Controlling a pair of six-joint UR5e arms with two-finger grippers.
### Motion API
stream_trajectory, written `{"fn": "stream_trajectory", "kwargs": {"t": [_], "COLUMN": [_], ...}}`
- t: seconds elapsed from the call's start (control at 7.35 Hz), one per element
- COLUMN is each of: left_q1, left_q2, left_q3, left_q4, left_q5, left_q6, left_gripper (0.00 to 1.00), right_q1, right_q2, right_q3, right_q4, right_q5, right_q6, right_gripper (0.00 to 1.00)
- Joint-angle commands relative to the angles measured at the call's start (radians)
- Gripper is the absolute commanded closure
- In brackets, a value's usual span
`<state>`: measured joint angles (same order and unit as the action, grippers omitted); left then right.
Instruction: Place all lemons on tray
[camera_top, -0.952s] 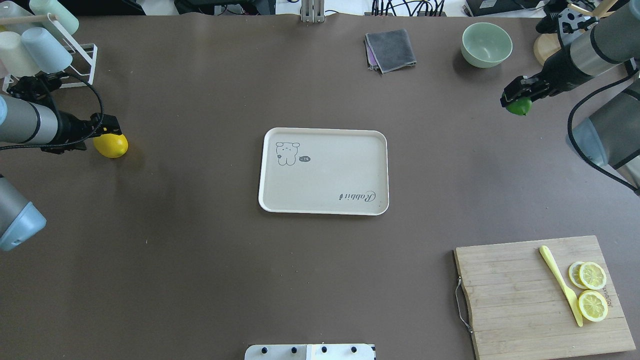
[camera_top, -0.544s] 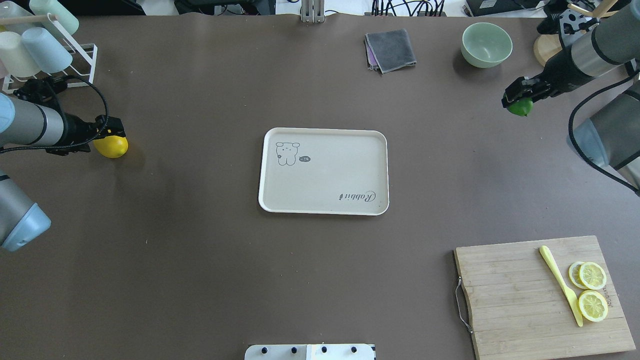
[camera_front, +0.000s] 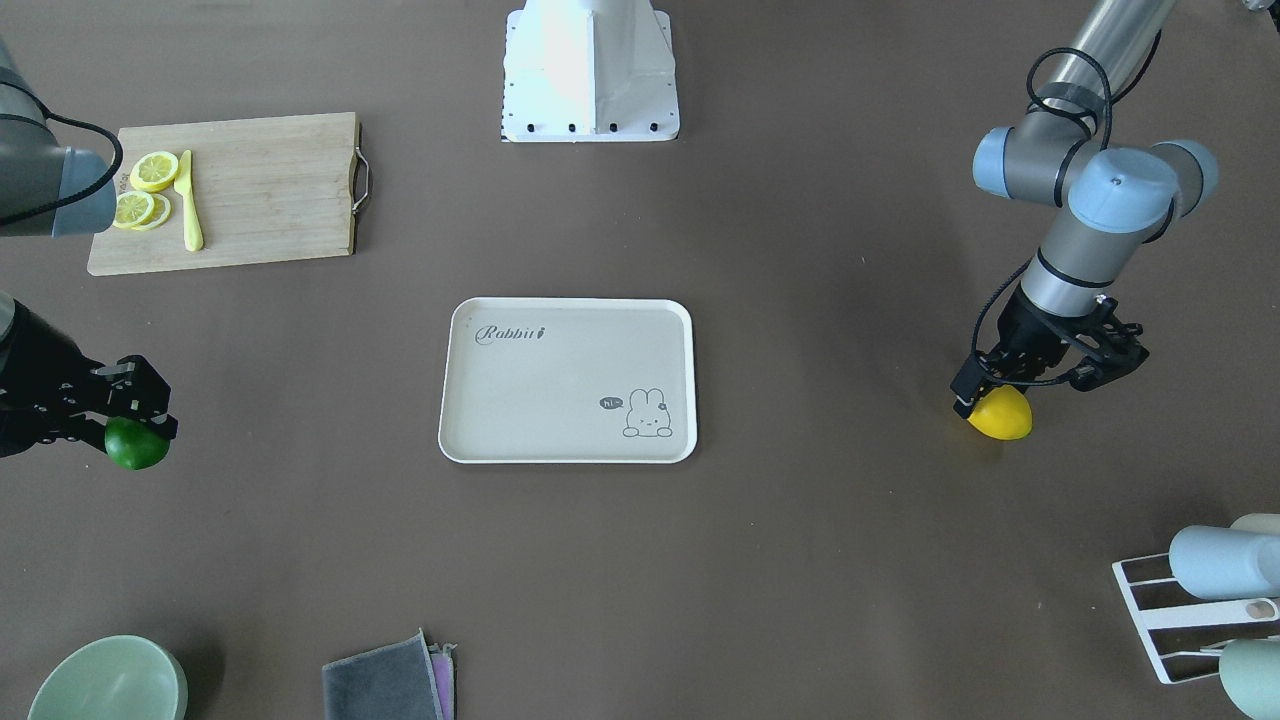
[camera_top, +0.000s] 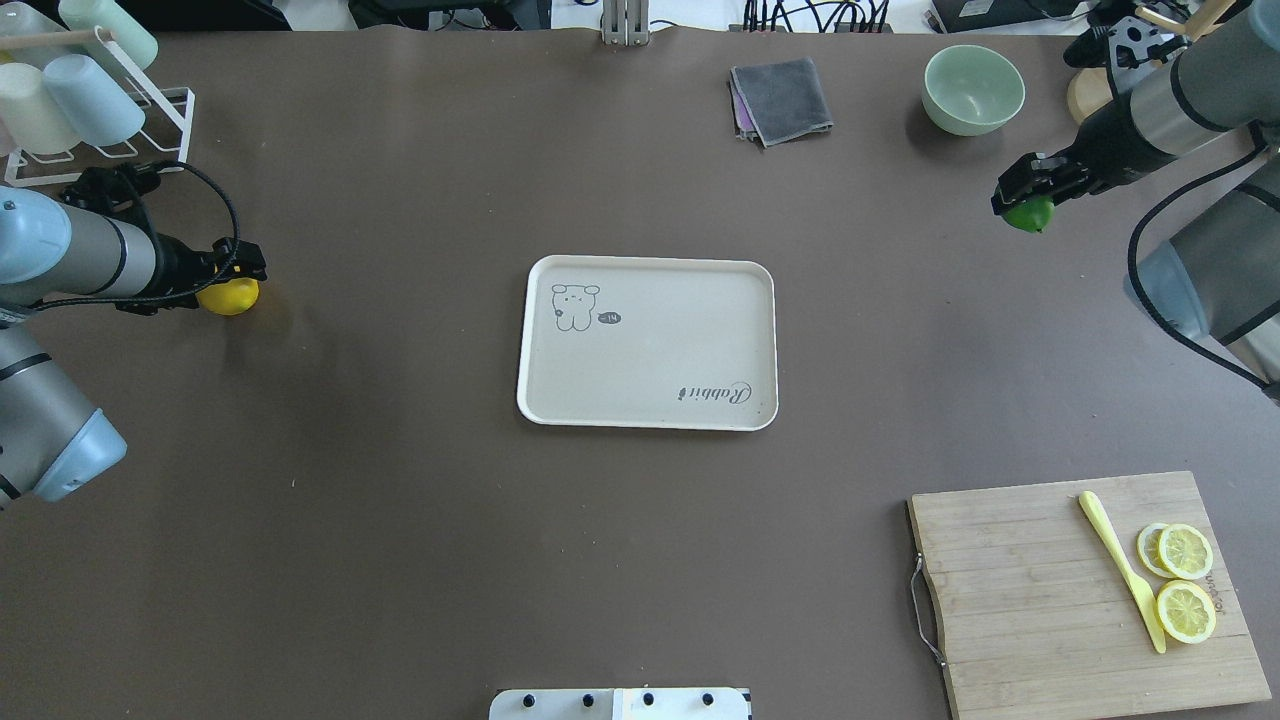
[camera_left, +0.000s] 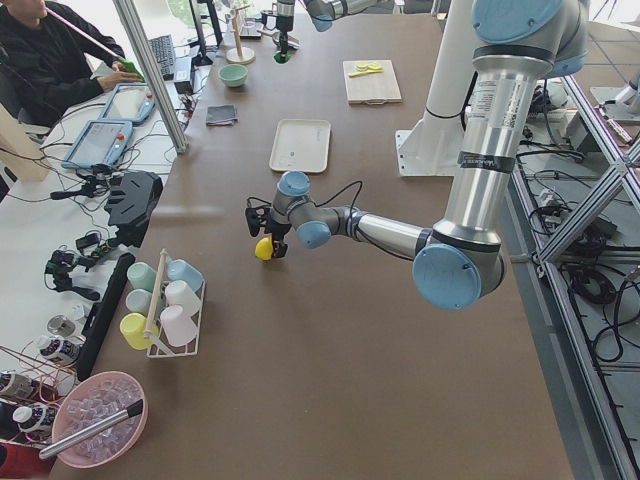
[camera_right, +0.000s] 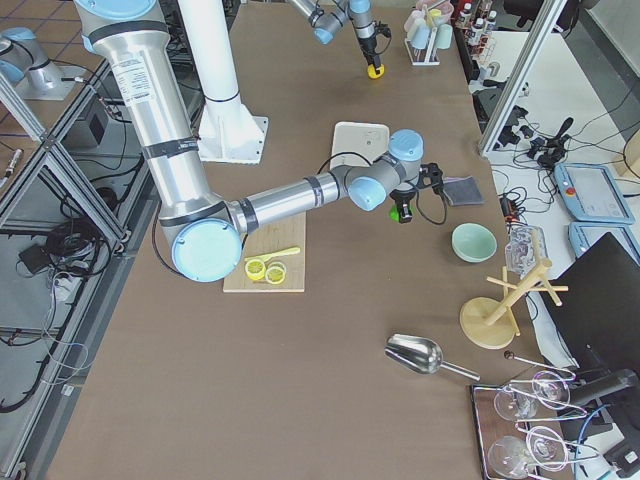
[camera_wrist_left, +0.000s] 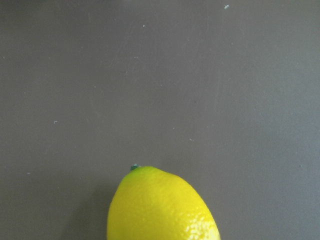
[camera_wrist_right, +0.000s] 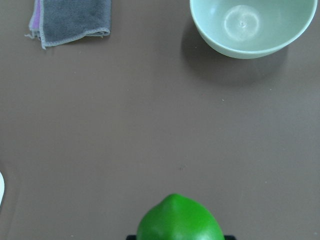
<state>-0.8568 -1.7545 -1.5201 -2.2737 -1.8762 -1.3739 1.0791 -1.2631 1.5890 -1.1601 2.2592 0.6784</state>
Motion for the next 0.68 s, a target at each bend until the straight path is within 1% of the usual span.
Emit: {"fn": "stream_trajectory", "kwargs": {"t": [0.0,0.14,0.27,0.41,0.54], "left_q1": [0.001,0.001,-0.001,-0.017,-0.053], "left_q2": [-0.002,0.0,-0.002,-0.017,-0.054], "left_q3": [0.0,0.0,-0.006,-0.034,-0.038], "left_q4": [-0.001,-0.001,0.0,0.013,0.029], "left_q5": [0.002,0.0,-0.02,-0.073,-0.119], "left_q6": [0.004,0.01,0.01,0.01,0.01], "left_gripper": [0.42,0.99,1.0,1.0,1.0], "right_q1": [-0.089,-0.137,-0.177,-0.209,-0.247], "right_q2": [0.002,0.004,0.005,0.025,0.053], "right_q3": [0.066,0.095,0.13,0.155,0.155], "right_q4": [0.0,0.0,0.0,-0.003,-0.003], "right_q5": [-0.052,-0.082,-0.104,-0.109,-0.13], "right_q6": [0.132,0.2,0.264,0.318,0.375], "right_gripper": [1.0,1.0,1.0,1.0,1.0]}}
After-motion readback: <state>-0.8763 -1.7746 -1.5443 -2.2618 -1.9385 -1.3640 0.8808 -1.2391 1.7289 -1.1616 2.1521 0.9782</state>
